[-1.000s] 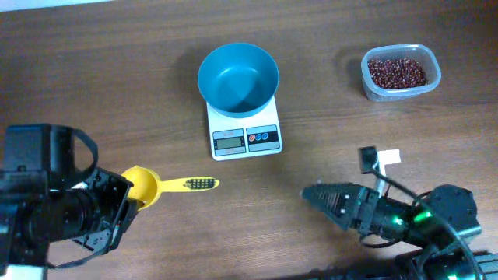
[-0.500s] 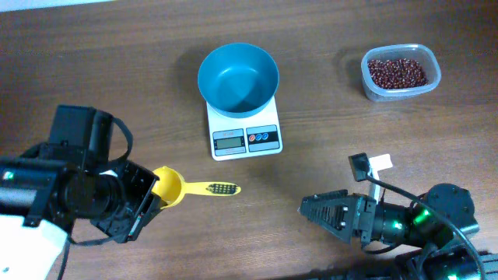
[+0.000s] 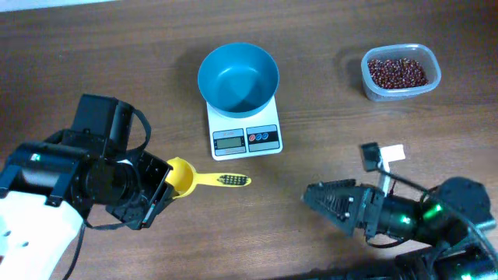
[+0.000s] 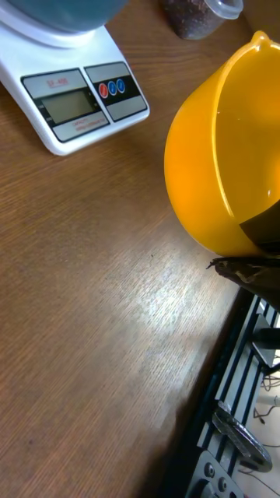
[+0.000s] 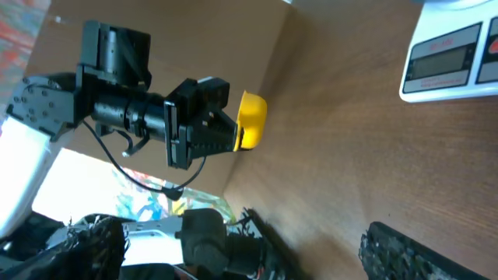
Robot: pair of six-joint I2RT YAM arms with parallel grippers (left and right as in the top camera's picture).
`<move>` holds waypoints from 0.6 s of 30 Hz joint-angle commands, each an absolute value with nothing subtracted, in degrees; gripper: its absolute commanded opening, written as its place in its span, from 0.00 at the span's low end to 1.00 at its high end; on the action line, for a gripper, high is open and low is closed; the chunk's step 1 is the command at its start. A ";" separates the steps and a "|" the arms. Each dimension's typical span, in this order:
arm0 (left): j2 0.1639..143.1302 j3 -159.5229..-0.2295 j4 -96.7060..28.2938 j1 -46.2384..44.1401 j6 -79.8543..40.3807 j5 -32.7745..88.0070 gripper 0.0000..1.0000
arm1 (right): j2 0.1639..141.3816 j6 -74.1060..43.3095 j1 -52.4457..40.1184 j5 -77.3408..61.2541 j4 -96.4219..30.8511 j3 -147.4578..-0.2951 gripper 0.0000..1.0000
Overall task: Scoop item into bowl and weigh 50g on scale
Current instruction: 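Carry the scoop toward center while moving the right gripper toward it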
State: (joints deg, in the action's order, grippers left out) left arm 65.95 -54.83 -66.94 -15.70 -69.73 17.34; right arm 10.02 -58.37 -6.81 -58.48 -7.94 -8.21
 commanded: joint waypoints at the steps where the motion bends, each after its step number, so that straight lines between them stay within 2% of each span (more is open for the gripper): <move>1: 66.17 -55.11 -66.61 -15.88 -70.54 16.75 0.00 | 18.15 -57.23 -7.14 -58.81 -8.43 -15.75 1.00; 4: 66.17 -55.11 -66.63 -15.88 -70.52 16.75 0.00 | 26.96 -54.50 -8.12 -59.72 -10.48 -20.58 0.98; 7: 66.17 -55.11 -66.61 -15.88 -70.52 16.75 0.00 | 34.57 -52.27 -15.18 -56.53 -10.52 -23.73 0.95; 11: 66.17 -55.11 -66.65 -15.88 -70.50 16.78 0.00 | 40.51 -52.05 -28.05 -44.84 -6.15 -23.97 0.93; 15: 66.17 -55.11 -66.65 -16.05 -70.50 17.65 0.00 | 43.46 -56.03 -36.12 -32.95 0.89 -23.97 0.83; 18: 66.17 -55.11 -66.65 -17.72 -70.52 17.63 0.00 | 45.87 -56.21 -38.33 -30.79 3.42 -23.97 0.77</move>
State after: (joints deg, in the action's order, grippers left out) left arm 66.13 -54.81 -66.57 -16.25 -69.93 17.39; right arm 44.45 -55.33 -36.84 -36.03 1.58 -22.94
